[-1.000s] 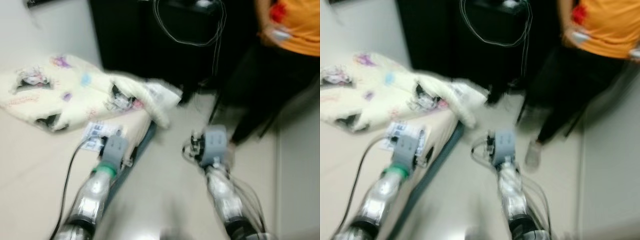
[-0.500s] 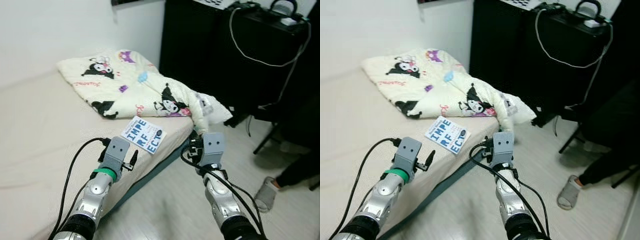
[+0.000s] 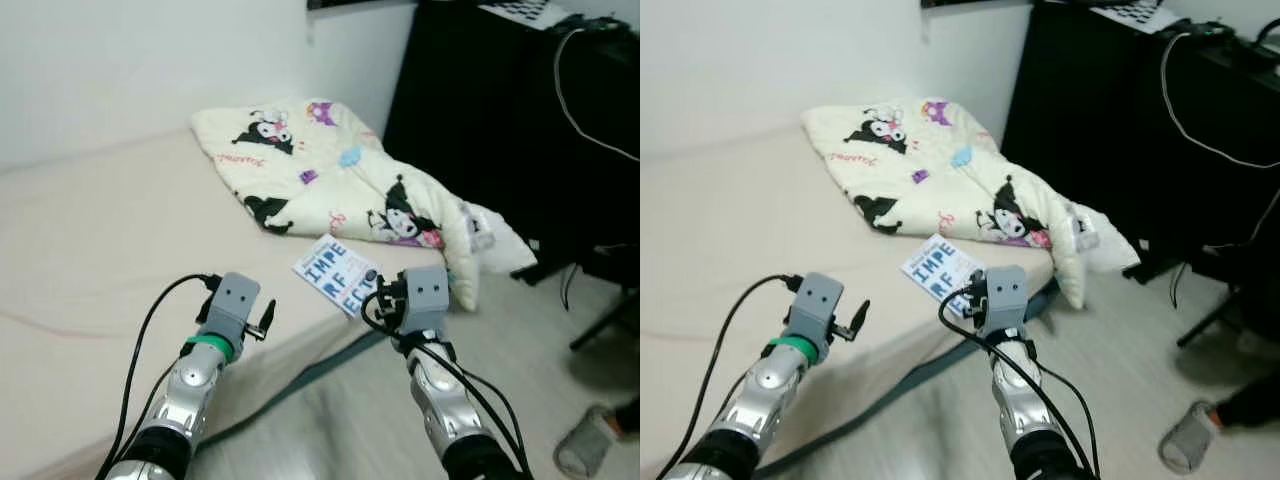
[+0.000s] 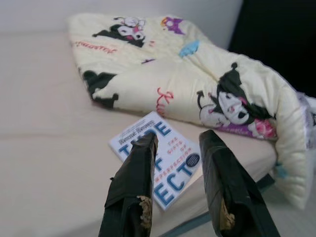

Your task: Clean up the room

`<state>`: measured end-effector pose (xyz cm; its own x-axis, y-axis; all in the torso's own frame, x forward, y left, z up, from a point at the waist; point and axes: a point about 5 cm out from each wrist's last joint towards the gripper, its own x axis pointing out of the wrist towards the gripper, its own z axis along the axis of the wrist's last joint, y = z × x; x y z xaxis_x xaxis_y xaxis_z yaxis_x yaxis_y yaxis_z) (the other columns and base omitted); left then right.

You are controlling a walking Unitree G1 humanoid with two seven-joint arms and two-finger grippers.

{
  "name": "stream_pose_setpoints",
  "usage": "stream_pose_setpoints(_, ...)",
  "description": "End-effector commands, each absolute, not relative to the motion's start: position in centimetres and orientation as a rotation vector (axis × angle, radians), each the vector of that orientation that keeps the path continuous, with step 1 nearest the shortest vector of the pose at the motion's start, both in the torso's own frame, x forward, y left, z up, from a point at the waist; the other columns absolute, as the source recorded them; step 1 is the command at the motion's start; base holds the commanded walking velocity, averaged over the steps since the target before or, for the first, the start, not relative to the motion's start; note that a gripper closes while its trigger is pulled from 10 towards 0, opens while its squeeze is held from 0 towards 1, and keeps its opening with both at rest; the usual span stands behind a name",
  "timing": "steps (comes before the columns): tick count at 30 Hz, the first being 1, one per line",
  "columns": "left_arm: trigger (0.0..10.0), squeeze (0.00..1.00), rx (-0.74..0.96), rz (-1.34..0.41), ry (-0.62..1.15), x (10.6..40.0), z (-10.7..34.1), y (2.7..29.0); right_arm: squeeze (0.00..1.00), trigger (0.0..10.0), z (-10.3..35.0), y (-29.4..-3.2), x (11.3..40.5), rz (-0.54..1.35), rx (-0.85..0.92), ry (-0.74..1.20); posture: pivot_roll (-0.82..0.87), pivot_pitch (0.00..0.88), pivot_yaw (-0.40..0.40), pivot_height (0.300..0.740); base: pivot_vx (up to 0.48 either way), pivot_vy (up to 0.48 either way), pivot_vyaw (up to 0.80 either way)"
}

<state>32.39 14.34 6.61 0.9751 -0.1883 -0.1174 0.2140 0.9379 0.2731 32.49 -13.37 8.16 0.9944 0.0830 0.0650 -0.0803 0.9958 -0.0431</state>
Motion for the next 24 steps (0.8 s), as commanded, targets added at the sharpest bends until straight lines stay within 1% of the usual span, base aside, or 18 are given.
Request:
stream_pose_setpoints(1,10.0,0.0,0.293,-0.209,0.12,32.01,5.94,14.44,0.0,10.0,7.56,-13.2,32.11,0.08,-0.027,-0.043,-0.05,0.064,-0.009,0.72,0.0,0.0,0.8)
stream_pose_setpoints(13,10.0,0.0,0.291,-0.215,0.12,32.02,5.94,14.3,0.0,10.0,7.61,-13.11,32.08,0.081,-0.016,-0.046,-0.05,0.064,-0.009,0.72,0.0,0.0,0.8)
stream_pose_setpoints(24,10.0,0.0,0.285,-0.225,0.115,32.05,6.04,13.86,0.0,10.0,7.51,-13.49,31.97,0.054,0.009,-0.041,-0.05,0.064,-0.009,0.72,0.0,0.0,0.0)
